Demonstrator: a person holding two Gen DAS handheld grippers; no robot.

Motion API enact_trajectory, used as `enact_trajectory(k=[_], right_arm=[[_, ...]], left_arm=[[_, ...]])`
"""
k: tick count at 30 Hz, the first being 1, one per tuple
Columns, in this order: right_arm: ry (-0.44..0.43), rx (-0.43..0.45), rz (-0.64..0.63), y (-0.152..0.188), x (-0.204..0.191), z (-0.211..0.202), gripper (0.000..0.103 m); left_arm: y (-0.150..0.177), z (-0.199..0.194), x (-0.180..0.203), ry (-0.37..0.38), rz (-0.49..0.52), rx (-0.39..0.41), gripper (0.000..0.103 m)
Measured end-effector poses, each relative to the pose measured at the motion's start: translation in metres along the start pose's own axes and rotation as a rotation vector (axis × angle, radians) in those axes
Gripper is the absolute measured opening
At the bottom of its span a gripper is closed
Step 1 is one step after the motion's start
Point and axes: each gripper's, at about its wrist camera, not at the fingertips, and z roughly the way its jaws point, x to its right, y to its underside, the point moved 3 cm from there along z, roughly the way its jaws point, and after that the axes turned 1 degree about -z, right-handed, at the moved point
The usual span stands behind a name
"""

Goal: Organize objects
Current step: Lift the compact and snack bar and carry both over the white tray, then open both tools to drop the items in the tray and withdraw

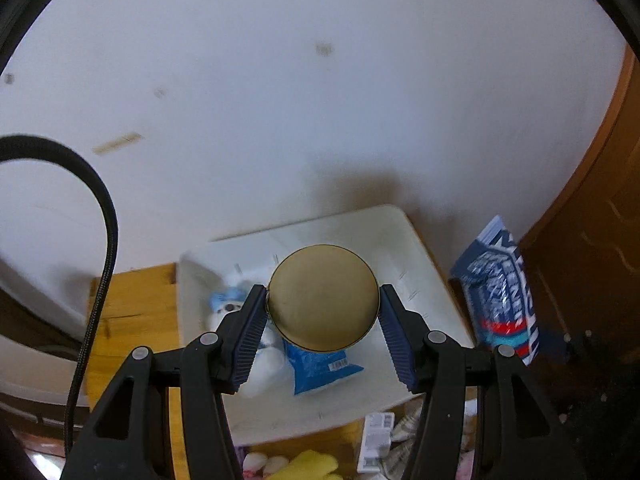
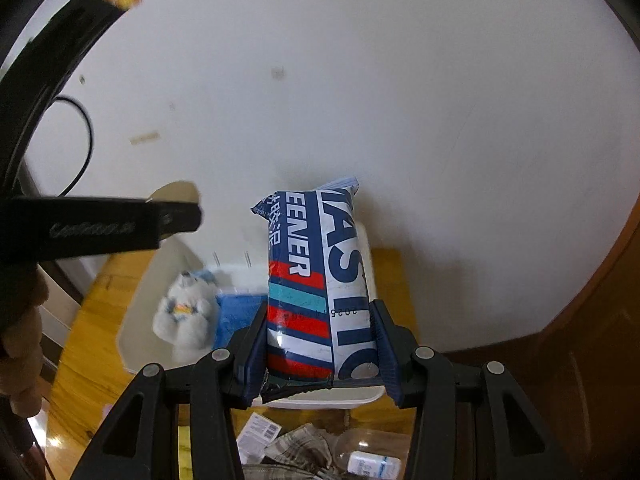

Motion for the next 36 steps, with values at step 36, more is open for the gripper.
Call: enact_trajectory(k=[36], right_arm=[[-0.098,-0.127,0.028,0.059,0.022,0.046,0.070]], left_arm=[[0.004,0.119,-0.018,-0.100,-0.231,-0.120,0.067]])
